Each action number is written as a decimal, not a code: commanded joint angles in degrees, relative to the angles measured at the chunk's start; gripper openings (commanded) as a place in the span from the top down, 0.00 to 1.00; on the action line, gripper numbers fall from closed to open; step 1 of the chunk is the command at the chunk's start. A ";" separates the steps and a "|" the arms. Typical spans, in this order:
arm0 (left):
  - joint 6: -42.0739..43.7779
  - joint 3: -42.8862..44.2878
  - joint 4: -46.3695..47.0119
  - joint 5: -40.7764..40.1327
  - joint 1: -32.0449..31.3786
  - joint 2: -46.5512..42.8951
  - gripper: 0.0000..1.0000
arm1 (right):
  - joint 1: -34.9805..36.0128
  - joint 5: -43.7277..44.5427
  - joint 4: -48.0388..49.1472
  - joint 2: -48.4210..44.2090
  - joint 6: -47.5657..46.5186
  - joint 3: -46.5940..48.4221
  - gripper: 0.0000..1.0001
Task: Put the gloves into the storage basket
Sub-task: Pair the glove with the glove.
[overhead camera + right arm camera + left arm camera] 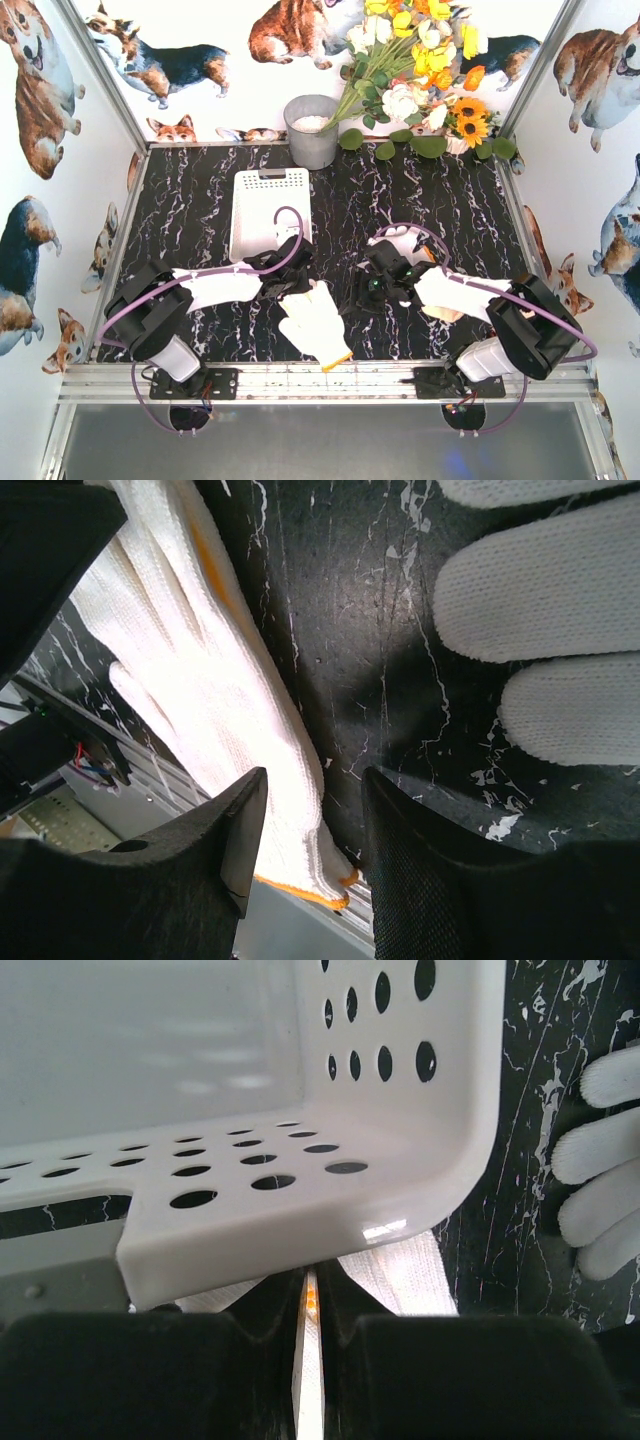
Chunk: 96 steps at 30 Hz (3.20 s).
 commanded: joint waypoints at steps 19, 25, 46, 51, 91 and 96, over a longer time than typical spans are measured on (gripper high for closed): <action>-1.73 -4.00 -2.22 -2.31 0.62 -5.80 1.00 | 0.96 -0.65 2.10 2.71 -0.04 1.01 0.54; -2.11 -5.05 -2.40 -2.95 0.67 -5.02 1.00 | 2.35 -0.56 2.10 3.02 0.38 1.23 0.54; -0.72 -5.44 -0.34 -1.96 0.73 -3.22 1.00 | 8.96 -2.00 3.33 1.40 5.70 -4.86 0.54; -0.11 -4.66 -0.62 -0.03 0.72 -3.80 0.93 | 10.48 -1.34 4.06 1.48 7.81 -5.44 0.60; 16.61 -6.53 -4.38 -9.05 -26.76 -23.76 0.38 | 7.20 1.35 -0.18 -8.40 33.97 -4.71 1.00; 18.66 -6.86 -2.12 -16.27 -32.83 -23.32 0.27 | 6.40 -0.97 -0.86 -7.47 37.54 -3.46 1.00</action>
